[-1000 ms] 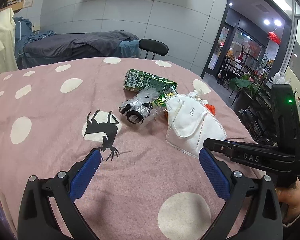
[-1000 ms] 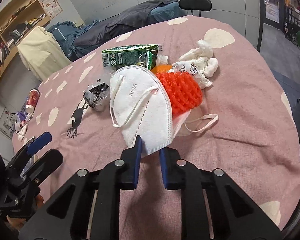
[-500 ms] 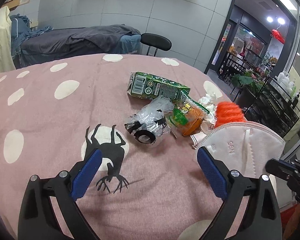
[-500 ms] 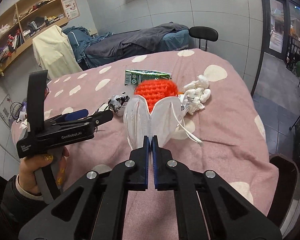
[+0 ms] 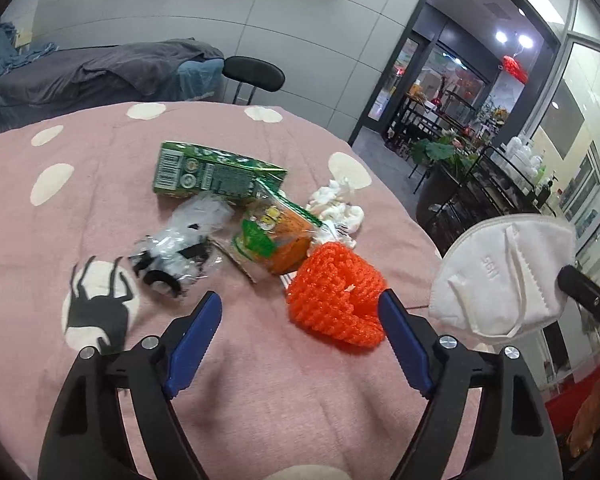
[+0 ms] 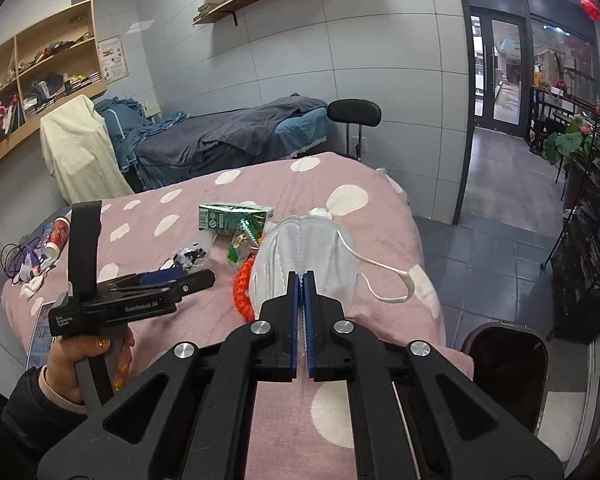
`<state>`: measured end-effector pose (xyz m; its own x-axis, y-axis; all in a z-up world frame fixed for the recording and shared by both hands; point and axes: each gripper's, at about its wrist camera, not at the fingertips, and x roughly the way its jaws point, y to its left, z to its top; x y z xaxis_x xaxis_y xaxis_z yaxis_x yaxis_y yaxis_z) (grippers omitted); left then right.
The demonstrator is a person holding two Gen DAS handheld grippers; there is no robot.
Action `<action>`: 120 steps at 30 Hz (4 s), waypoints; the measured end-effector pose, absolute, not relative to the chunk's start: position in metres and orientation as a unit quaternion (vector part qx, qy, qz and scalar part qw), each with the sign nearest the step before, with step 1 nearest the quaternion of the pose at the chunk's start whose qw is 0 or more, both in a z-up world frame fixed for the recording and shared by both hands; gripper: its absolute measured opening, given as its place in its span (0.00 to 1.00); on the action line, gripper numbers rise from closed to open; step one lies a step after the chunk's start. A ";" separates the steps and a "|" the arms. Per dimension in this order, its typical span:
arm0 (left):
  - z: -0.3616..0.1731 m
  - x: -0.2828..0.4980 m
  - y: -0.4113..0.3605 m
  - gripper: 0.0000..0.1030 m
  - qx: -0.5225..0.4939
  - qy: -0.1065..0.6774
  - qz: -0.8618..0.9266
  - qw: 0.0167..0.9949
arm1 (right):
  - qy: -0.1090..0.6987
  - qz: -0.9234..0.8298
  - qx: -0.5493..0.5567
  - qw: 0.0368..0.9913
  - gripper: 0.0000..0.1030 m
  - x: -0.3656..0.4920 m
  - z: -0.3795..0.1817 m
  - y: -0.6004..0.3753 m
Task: Collect trash
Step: 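Grasp the white face mask with the right tool while the left tool grasps the orange net, then carry the mask and orange net to the black bin and open both tools, then move both tools back over the remaining trash on the bedspread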
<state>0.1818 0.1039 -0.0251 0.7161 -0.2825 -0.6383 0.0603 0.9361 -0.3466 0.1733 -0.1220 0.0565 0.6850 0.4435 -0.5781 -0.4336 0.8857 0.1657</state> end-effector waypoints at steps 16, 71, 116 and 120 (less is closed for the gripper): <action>-0.039 0.213 0.049 0.10 -0.133 0.417 -0.118 0.891 | 0.312 0.171 0.049 0.933 0.04 0.176 0.047 -0.189; -0.046 0.199 -0.202 0.10 -0.016 0.435 -0.335 0.836 | 0.432 -0.154 0.228 0.859 0.76 0.178 -0.133 -0.437; -0.027 0.167 -0.179 0.94 0.008 0.370 -0.305 0.878 | 0.404 -0.108 0.199 0.886 0.84 0.182 -0.091 -0.406; -0.018 0.161 -0.155 0.94 -0.001 0.358 -0.283 0.890 | 0.401 -0.074 0.185 0.894 0.84 0.188 -0.080 -0.381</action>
